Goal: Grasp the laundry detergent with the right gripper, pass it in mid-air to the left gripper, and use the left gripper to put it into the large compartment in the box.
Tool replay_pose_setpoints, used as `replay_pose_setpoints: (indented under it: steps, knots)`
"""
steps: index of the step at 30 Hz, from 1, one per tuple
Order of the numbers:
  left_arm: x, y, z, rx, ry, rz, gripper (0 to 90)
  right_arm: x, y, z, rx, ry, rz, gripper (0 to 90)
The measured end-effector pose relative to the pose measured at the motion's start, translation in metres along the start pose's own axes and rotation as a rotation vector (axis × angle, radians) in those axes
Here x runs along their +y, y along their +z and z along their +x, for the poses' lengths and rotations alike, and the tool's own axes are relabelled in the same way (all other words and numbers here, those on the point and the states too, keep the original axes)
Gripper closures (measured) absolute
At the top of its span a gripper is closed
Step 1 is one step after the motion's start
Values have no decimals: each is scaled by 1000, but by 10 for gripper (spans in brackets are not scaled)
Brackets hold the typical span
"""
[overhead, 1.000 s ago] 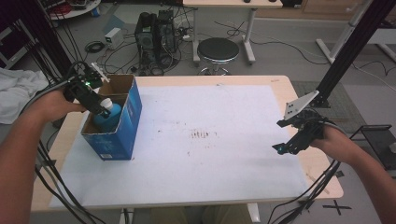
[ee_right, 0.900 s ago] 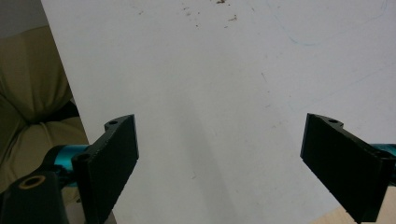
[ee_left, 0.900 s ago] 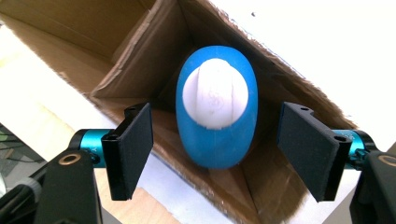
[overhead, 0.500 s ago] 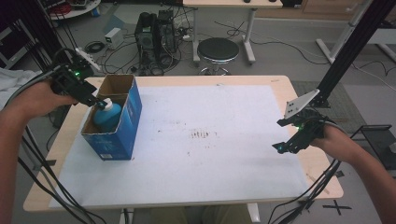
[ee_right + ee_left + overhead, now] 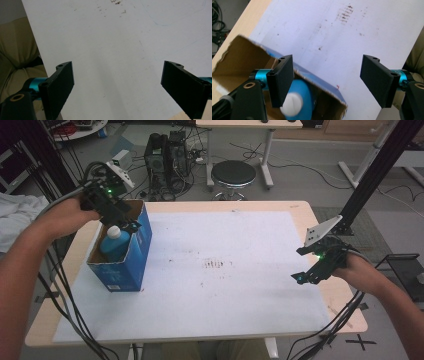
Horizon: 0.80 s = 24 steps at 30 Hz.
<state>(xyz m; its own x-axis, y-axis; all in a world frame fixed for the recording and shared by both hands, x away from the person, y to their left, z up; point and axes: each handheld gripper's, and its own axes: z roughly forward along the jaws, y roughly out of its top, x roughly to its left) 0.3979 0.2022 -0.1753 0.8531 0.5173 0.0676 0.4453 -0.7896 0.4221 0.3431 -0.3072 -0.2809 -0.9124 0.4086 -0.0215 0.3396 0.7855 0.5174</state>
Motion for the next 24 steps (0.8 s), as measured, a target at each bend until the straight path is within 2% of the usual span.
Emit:
replay_pose_setpoints:
  steps: [1, 2, 3, 4, 5, 6, 9, 10, 12, 14, 15, 18, 20, 21, 23, 24]
  knots:
    - [5, 2, 1, -4, 37, 20, 272, 1, 0, 0, -1, -8, 4, 105]
    - [9, 5, 0, -13, 46, 24, 272, 1, 1, 0, 2, -4, 3, 105]
    - [13, 10, -3, -28, 27, 0, 272, 1, 1, 0, 4, -4, 4, 104]
    - [18, 13, -4, -32, 48, 0, 272, 1, 1, 0, 4, -3, 4, 105]
    - [22, 14, -3, -34, 86, 22, 272, 1, 1, 0, 5, -2, 3, 105]
    - [26, 16, -4, -46, 94, 25, 272, 1, 0, 0, 4, -1, 5, 104]
    - [36, 22, -4, -48, 141, 35, 272, 0, -1, 1, 4, 5, 3, 105]
    - [37, 25, -5, -48, 125, 20, 272, 0, -1, 0, 5, 6, 2, 104]
    - [42, 30, -5, -47, 132, 26, 263, 0, -1, 0, 4, 3, 2, 104]
    - [46, 35, -4, -59, 146, 33, 143, 0, -1, 1, 3, 9, -2, 104]
    - [48, 38, -5, -59, 143, 33, 143, 0, -1, 1, 4, 7, 4, 104]
    - [55, 44, -6, -53, 186, 40, 142, 2, 0, 2, 9, 4, 2, 105]
    - [59, 51, -8, -24, 170, 30, 118, 3, 0, 2, 6, 1, 3, 105]
    - [62, 52, -7, -12, 195, 49, 79, 3, 0, 2, 4, 3, 9, 105]
    - [66, 58, -8, -7, 187, 37, 79, 4, 0, 3, 4, 5, 8, 104]
    - [69, 59, -8, -11, 200, 43, 79, 5, 0, 3, 3, 1, 9, 105]
